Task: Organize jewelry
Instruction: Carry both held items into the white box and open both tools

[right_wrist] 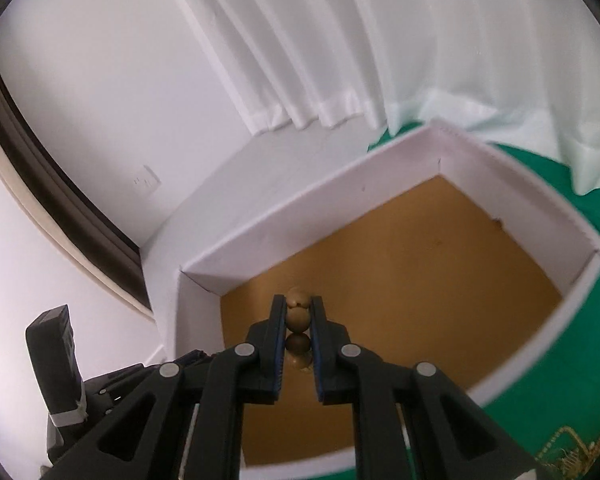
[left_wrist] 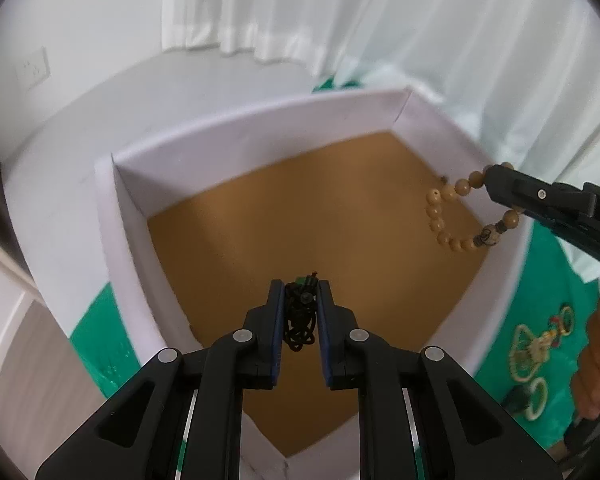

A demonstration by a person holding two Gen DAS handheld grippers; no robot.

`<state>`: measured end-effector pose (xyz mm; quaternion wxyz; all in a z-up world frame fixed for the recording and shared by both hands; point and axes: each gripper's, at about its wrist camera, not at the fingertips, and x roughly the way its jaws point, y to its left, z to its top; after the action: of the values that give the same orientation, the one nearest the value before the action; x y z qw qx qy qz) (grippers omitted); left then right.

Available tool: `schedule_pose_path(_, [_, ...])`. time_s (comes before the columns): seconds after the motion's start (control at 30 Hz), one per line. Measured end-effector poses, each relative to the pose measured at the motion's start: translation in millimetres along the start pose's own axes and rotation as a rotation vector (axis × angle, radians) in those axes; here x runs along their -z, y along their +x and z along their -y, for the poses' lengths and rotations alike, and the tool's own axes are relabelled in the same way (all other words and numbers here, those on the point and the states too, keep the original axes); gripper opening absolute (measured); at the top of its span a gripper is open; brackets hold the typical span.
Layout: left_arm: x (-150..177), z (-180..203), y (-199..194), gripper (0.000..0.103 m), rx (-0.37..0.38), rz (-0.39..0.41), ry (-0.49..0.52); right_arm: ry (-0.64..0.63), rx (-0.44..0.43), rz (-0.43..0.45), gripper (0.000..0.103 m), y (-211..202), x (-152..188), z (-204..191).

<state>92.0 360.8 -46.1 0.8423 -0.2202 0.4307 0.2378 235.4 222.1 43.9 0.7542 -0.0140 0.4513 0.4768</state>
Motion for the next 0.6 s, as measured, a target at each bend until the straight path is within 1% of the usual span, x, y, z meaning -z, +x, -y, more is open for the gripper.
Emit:
schedule_pose_path(0.03, [2.7, -2.0, 7.0, 0.015, -0.008, -0.015, 0.001, 0.003, 0.008, -0.019, 0.014, 10.6, 2.4, 1.2])
schedule_pose_path(0.07, [4.4, -2.3, 11.2, 0.021, -0.020, -0.026, 0.000, 0.008, 0.017, -0.031, 0.015, 18.2, 4.5, 2.5])
schedule_pose_path(0.1, [7.7, -4.7, 16.8, 0.040, -0.030, -0.039, -0.003, 0.013, 0.038, -0.052, 0.018, 26.6, 8.2, 4.1])
schedule_pose_path(0.13, [11.3, -8.3, 21.1, 0.054, -0.037, -0.048, -0.012, 0.018, 0.047, -0.063, 0.038, 30.8, 11.2, 5.3])
schedule_pose_path(0.17, [12.4, -11.6, 21.5, 0.062, -0.028, -0.045, -0.021, 0.024, 0.051, -0.067, 0.064, 32.7, 16.7, 7.8])
schedule_pose_path(0.2, [14.1, -11.0, 19.1, 0.067, -0.013, -0.020, -0.008, 0.026, 0.059, -0.062, 0.072, 31.2, 20.0, 9.7])
schedule_pose_path(0.23, [16.3, -9.2, 17.2, 0.071, -0.021, -0.015, 0.006, 0.020, 0.075, -0.055, 0.075, 28.2, 23.9, 11.2])
schedule_pose_path(0.27, [16.8, -7.4, 15.1, 0.080, -0.032, -0.007, 0.014, 0.011, 0.089, -0.055, 0.076, 25.3, 27.5, 12.0])
schedule_pose_path(0.3, [19.1, -5.3, 8.9, 0.085, -0.055, 0.010, 0.016, 0.004, 0.100, -0.055, 0.077, 23.4, 30.4, 12.0])
schedule_pose_path(0.33, [21.1, -3.8, 3.6, 0.091, -0.063, 0.030, 0.017, -0.001, 0.113, -0.049, 0.080, 18.6, 34.1, 13.2])
schedule_pose_path(0.37, [25.7, -0.7, -4.5, 0.092, -0.067, 0.059, 0.023, -0.005, 0.127, -0.028, 0.081, 9.7, 40.3, 15.6])
schedule_pose_path(0.43, [30.0, 5.1, -16.8, 0.092, -0.068, 0.084, 0.037, -0.012, 0.143, 0.000, 0.081, -3.0, 46.8, 17.3])
schedule_pose_path(0.5, [37.7, 14.1, -27.8, 0.093, -0.061, 0.099, 0.053, -0.011, 0.164, 0.027, 0.081, -24.2, 58.5, 27.8])
schedule_pose_path(0.57, [48.7, 26.5, -39.2, 0.098, -0.053, 0.116, 0.076, -0.006, 0.195, 0.054, 0.082, -48.6, 72.0, 41.2])
schedule_pose_path(0.6, [56.3, 35.6, -45.2, 0.098, -0.050, 0.126, 0.096, -0.005, 0.209, 0.062, 0.082, -57.7, 77.4, 46.8])
